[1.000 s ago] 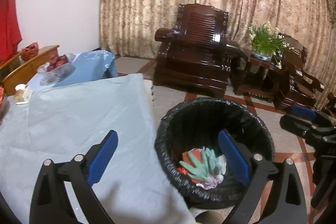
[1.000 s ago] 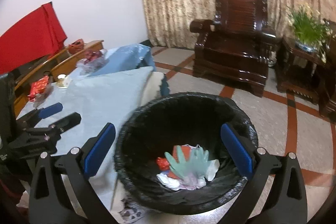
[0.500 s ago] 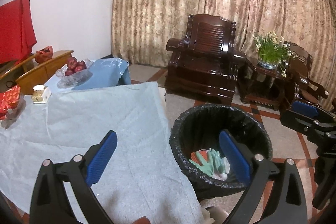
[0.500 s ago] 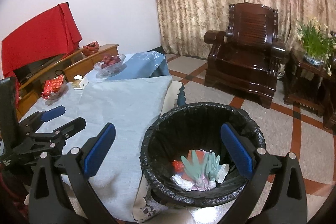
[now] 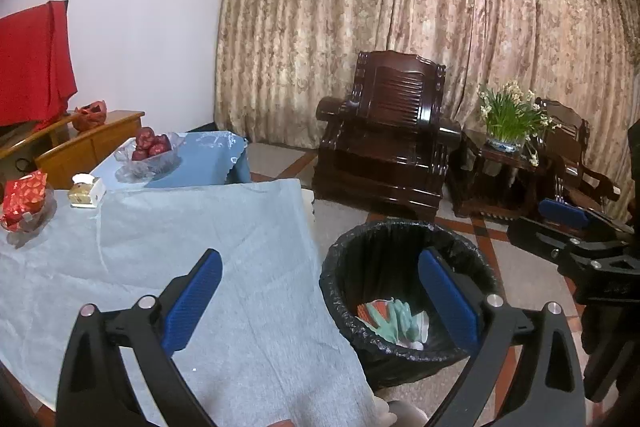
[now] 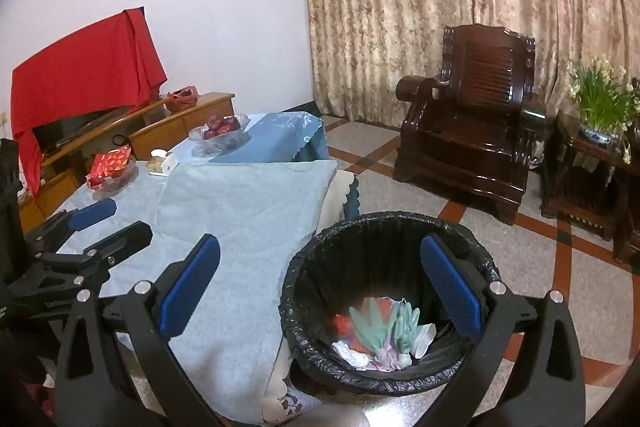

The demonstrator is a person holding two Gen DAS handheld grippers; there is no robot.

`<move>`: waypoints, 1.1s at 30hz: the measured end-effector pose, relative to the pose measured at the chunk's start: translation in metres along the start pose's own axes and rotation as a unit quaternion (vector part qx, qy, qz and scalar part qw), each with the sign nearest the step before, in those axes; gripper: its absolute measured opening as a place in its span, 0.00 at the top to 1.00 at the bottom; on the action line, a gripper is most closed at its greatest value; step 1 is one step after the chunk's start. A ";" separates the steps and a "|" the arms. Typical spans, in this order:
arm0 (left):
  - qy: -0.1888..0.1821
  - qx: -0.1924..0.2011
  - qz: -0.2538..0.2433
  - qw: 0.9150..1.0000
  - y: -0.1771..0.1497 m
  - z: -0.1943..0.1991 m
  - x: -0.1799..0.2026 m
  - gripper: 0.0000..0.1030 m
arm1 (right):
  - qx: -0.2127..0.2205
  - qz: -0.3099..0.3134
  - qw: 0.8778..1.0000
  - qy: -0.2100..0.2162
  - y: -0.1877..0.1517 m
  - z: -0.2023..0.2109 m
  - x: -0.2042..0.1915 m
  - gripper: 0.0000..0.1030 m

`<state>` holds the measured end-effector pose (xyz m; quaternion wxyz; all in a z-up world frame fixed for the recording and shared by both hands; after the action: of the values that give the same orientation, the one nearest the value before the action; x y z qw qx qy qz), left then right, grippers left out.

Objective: Collect trash

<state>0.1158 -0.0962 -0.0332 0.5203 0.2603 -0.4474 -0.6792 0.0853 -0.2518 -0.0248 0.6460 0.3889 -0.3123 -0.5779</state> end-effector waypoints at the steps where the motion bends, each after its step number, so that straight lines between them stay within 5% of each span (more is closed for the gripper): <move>1: 0.001 0.002 0.000 1.000 0.000 0.001 0.000 0.06 | 0.000 0.001 1.000 0.000 0.000 0.001 -0.001 0.05; 33: 0.005 0.013 0.001 1.000 0.001 0.012 0.000 0.06 | 0.005 0.008 1.000 0.001 0.000 0.004 -0.010 0.05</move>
<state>0.1068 -0.0919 -0.0267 0.5199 0.2703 -0.4536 -0.6715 0.0803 -0.2424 -0.0217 0.6486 0.3904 -0.3180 -0.5707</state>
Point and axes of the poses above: each gripper's, at about its wrist camera, not at the fingertips, and z roughly against the way its jaws point, x to its right, y to its top, the point moved 9 cm from there along -z, roughly the way its jaws point, and after that the axes turned 3 degrees about z, right-handed, at the moved point
